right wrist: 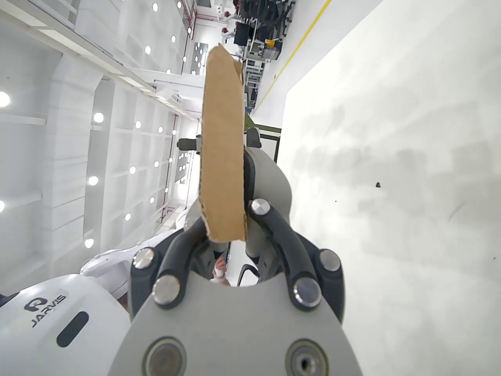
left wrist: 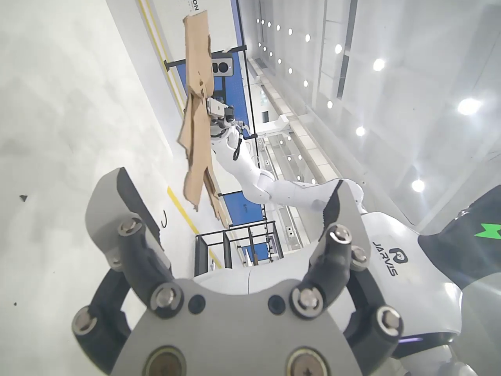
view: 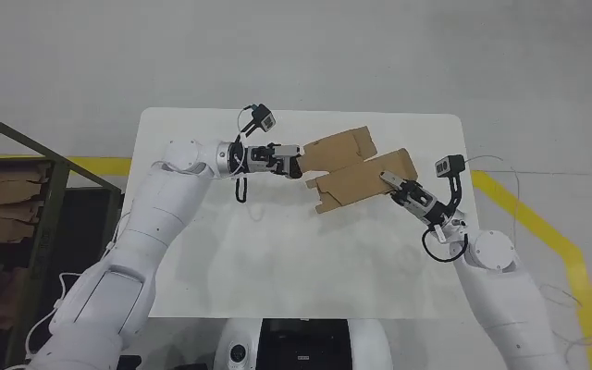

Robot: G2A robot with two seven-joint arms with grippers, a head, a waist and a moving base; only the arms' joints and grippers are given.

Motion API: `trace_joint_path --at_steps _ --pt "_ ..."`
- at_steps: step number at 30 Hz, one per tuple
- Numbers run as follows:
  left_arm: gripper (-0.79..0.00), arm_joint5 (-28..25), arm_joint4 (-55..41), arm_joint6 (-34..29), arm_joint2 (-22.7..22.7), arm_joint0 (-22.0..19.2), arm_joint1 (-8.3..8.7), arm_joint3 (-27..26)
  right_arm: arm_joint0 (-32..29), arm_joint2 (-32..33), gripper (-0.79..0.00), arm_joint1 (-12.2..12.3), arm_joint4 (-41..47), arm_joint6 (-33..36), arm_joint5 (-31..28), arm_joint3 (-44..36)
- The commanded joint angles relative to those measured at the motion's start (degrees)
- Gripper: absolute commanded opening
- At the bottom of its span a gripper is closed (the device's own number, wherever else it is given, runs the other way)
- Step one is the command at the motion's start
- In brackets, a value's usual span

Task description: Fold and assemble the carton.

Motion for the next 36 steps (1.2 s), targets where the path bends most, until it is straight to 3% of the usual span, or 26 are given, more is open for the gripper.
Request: trace_joint_path --at_steps 1,13,36 --pt "0.000 0.38 -0.36 0.08 -0.20 0.43 0.06 -0.38 -1.53 -0.14 -0.785 -0.07 -0.57 -1.92 0.26 -1.48" --pt "0.000 0.92 -2.19 0.05 0.76 -0.11 -0.64 0.79 -4.63 -0.92 -0.785 -0.49 -5.47 -9.29 1.13 -3.42" --pt "0.000 1.14 -2.42 1.51 1.73 -0.77 -1.56 -0.30 -6.04 -0.27 -0.785 -0.95 -8.97 -13.69 0.02 -3.04"
